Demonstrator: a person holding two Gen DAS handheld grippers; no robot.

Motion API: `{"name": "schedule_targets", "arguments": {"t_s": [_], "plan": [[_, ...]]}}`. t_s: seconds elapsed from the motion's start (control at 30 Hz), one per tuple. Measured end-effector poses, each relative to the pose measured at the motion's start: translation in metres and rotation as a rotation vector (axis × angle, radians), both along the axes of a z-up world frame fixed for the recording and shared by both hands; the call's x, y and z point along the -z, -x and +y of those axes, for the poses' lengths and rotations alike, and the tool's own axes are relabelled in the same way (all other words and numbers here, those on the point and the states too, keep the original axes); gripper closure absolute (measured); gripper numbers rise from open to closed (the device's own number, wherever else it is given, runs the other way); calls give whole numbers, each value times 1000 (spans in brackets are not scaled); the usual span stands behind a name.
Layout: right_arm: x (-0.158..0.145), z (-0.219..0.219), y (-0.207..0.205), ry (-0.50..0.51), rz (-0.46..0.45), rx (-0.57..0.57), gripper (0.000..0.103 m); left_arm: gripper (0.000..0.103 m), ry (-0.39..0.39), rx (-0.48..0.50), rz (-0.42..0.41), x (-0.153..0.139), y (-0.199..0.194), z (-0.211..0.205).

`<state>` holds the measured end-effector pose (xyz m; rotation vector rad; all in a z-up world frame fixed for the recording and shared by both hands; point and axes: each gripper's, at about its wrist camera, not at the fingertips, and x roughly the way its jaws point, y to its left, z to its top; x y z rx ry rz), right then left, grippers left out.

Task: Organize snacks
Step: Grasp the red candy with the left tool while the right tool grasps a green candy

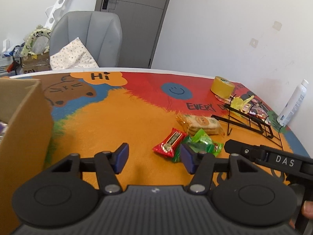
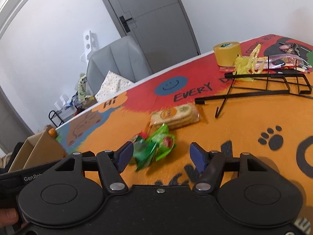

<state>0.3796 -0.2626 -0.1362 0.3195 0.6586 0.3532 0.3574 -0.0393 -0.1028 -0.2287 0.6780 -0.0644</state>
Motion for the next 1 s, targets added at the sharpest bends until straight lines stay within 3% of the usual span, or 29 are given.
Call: {"name": "schedule_targets", "arguments": {"t_s": [0.23,0.47,0.83,0.93,1.0], "plan": [[14,4,-26,3,26,7,43,49,-17,41,8,13,-31,-9],[19,13,-46,30,41,-9,47,57,-25,41,40,26,-55,-13],[24,10,-37,25,85,-50,70,58,-72,104,57,36,-67,-35],[25,6,-32,22,95,-39,75,66,-103,112,50,38,-65,-40],[25,5,-29,21,90,-33,75,84,-119,115,50,39,-64,-42]]}}
